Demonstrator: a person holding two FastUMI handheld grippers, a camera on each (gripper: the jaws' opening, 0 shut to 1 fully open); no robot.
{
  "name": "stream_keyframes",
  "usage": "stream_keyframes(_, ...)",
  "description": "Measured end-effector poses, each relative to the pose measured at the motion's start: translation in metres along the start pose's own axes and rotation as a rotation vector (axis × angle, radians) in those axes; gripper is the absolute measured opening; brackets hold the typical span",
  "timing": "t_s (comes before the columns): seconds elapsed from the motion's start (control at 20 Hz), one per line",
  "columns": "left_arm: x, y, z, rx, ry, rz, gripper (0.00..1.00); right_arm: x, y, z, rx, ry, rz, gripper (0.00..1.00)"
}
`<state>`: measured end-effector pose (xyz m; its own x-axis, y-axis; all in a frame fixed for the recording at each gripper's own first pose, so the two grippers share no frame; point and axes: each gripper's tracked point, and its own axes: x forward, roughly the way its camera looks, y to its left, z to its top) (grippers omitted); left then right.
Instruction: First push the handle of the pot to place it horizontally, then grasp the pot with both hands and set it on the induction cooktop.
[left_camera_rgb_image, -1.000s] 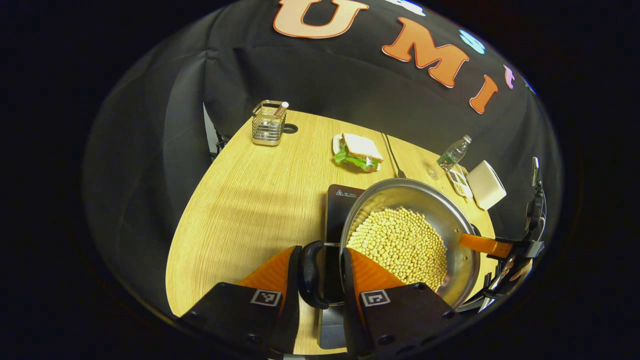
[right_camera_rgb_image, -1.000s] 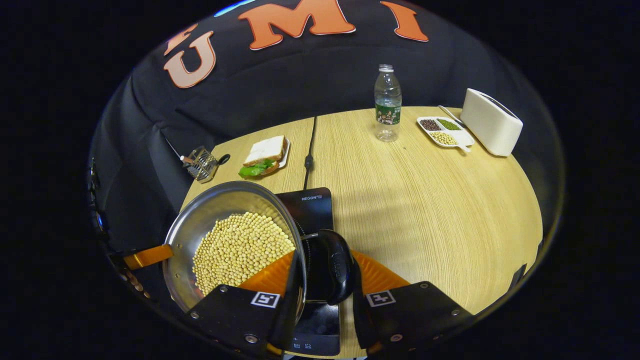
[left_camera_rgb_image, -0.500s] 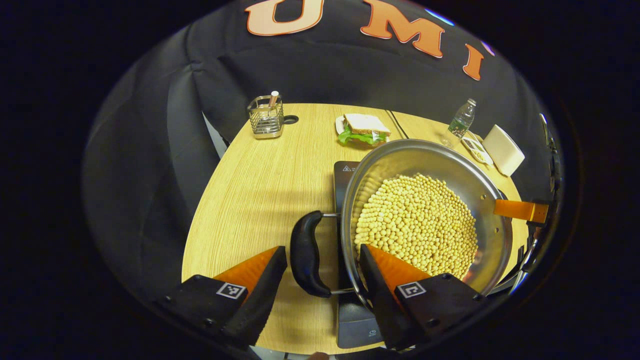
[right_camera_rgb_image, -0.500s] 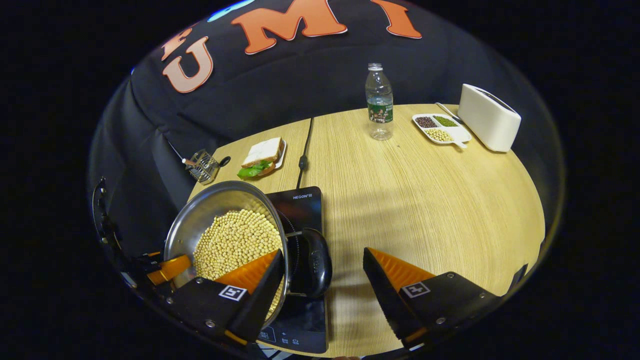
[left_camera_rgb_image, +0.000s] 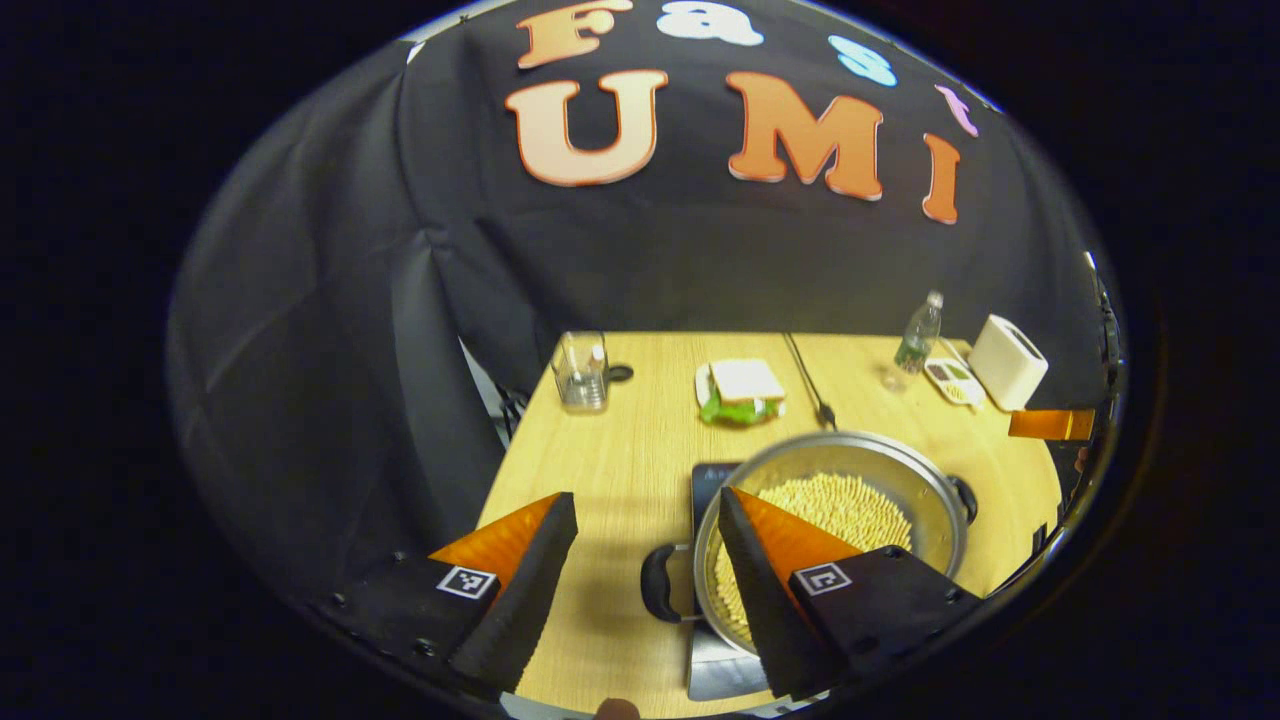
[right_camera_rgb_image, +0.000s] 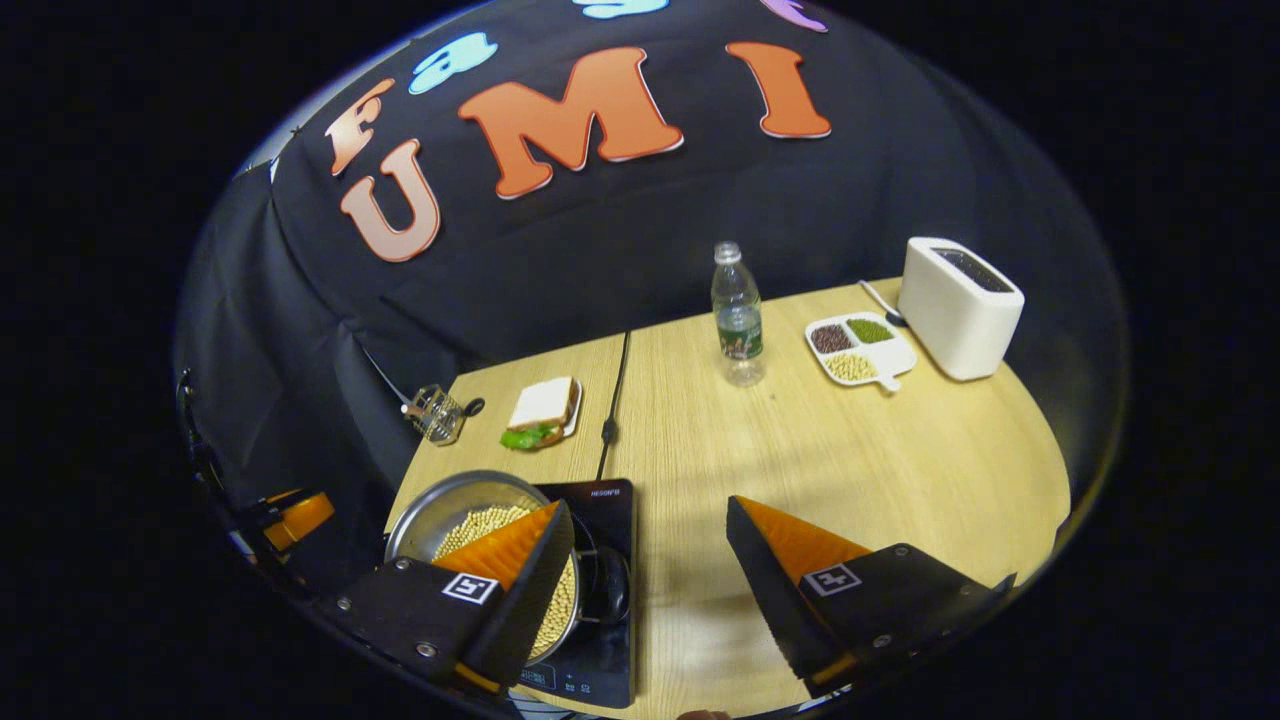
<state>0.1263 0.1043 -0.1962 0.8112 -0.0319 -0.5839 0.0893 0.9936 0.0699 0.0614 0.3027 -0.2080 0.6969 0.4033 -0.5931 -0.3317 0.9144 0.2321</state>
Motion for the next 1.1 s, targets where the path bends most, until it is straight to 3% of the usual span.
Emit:
stream_keyframes(0.2,-0.055,-0.015,0.114,0.016,-0.225,-0.005,0.92,-0.060,-0.019,0.082,-0.045,-0.152,-0.022,0.95)
stream_keyframes(0.25,-0.077,-0.027,0.140,0.029,-0.278,0.005,0.99,-0.078,-0.025,0.104,-0.065,-0.202,-0.032,0.95)
stream_keyframes(0.3,-0.102,-0.036,0.165,0.032,-0.330,0.010,0.99,-0.099,-0.031,0.126,-0.090,-0.255,-0.048,0.95)
stream_keyframes(0.5,-0.187,-0.062,0.247,-0.054,-0.506,-0.041,0.99,-0.185,-0.041,0.194,-0.163,-0.437,-0.082,0.95)
stream_keyframes(0.65,-0.242,-0.061,0.288,-0.079,-0.597,-0.043,0.99,-0.243,-0.042,0.230,-0.183,-0.541,-0.082,0.95)
stream_keyframes(0.9,-0.324,-0.051,0.342,-0.078,-0.774,-0.004,0.96,-0.332,-0.054,0.272,-0.265,-0.711,-0.180,0.92)
stream_keyframes(1.1,-0.359,-0.057,0.354,-0.138,-0.825,-0.050,0.96,-0.376,-0.048,0.285,-0.269,-0.774,-0.189,1.00)
